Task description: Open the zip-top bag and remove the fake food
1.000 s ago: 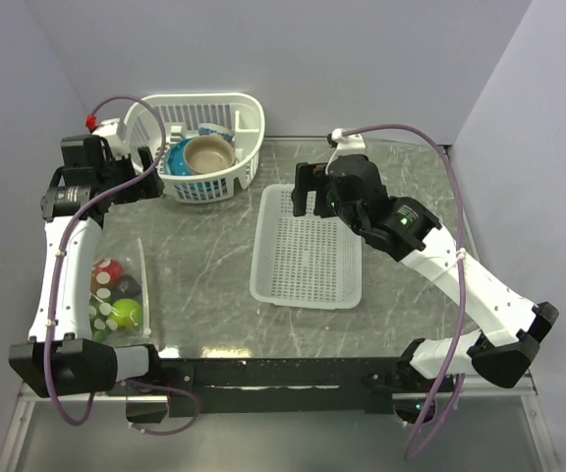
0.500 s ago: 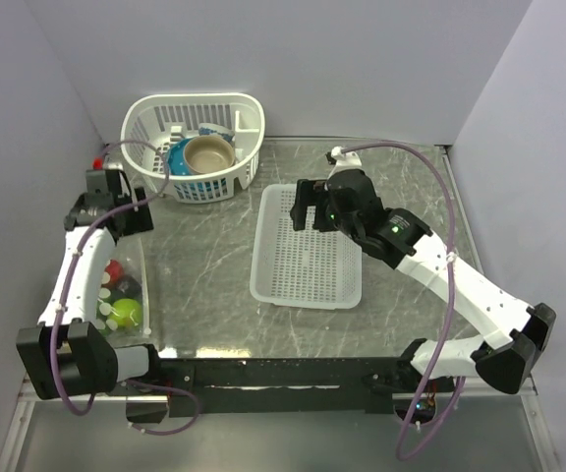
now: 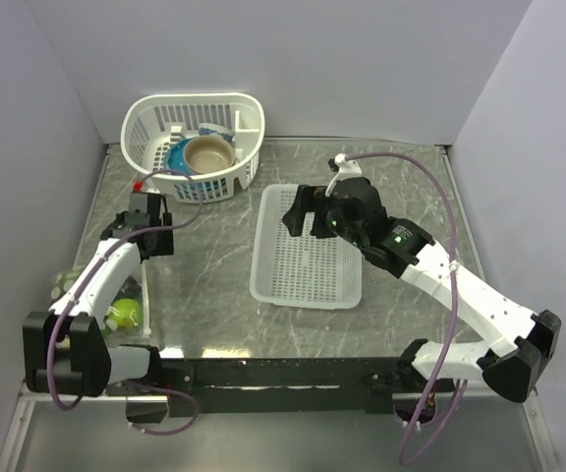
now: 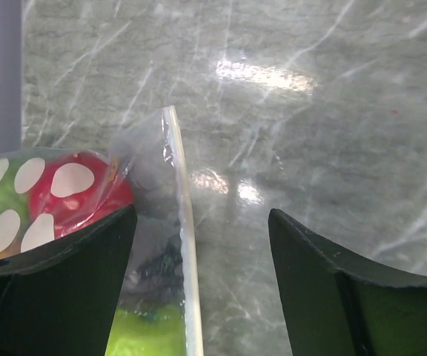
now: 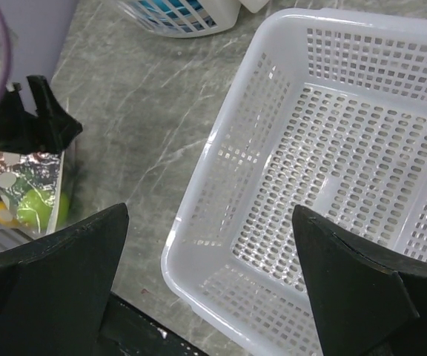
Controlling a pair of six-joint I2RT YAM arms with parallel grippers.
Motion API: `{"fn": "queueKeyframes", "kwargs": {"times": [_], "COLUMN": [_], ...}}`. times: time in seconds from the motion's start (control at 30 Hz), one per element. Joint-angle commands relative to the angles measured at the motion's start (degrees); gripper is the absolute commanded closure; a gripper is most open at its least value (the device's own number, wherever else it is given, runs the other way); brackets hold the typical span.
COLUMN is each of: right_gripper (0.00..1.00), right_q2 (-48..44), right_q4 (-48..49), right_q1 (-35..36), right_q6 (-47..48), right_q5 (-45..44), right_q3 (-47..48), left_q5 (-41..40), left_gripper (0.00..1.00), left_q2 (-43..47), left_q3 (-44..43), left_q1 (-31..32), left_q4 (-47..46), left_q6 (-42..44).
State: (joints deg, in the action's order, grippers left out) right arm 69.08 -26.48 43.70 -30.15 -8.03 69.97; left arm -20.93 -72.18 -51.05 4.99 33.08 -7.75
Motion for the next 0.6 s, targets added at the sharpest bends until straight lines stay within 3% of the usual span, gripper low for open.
{"fn": "queueKeyframes", "kwargs": {"times": [0.0,0.2,0.23,0.3,0.33,0.37,0.57], "right_gripper": [0.00,0.00,0.00,0.00,0.00,0.00,0.00], "right_q2": [-3.9,-4.7,-4.8,-5.4,-5.7,-6.0,-6.9], "right_q4": [2.8,2.8,3.0,2.9,2.7,2.7,1.7], "right_q1": [-0.4,-0.4,-0.4,-0.4,-0.4,-0.4,-0.4], "right_q6": [-0.8,-1.3,-1.4,-1.8,-1.9,-1.9,-1.5], "right_q5": [0.4,-0.1,-0.1,-0.3,-0.5,-0.7,-1.0], "right_q3": [-0.5,-0.8,-1.2,-1.4,-1.9,-2.1,-2.6], "left_q5": [-8.2,-15.2,-15.5,-15.8,-15.8,-16.2,-16.4], "left_gripper": [0.23,0.35,0.47,0.59,0.71,0.76,0.83], "left_q2": [-2.8,-9.3,-9.7,-10.9,-11.3,-12.1,-11.8], "left_q3": [1.9,1.9,1.9,2.0,2.0,2.0,1.9], "left_q1": [2.5,6.5,7.0,7.0,7.1,7.1,7.7], "left_q4": [-5.3,-6.7,-7.1,-7.5,-7.6,-7.4,-7.7], "left_q6": [0.2,1.2,1.3,1.4,1.3,1.2,1.8]}}
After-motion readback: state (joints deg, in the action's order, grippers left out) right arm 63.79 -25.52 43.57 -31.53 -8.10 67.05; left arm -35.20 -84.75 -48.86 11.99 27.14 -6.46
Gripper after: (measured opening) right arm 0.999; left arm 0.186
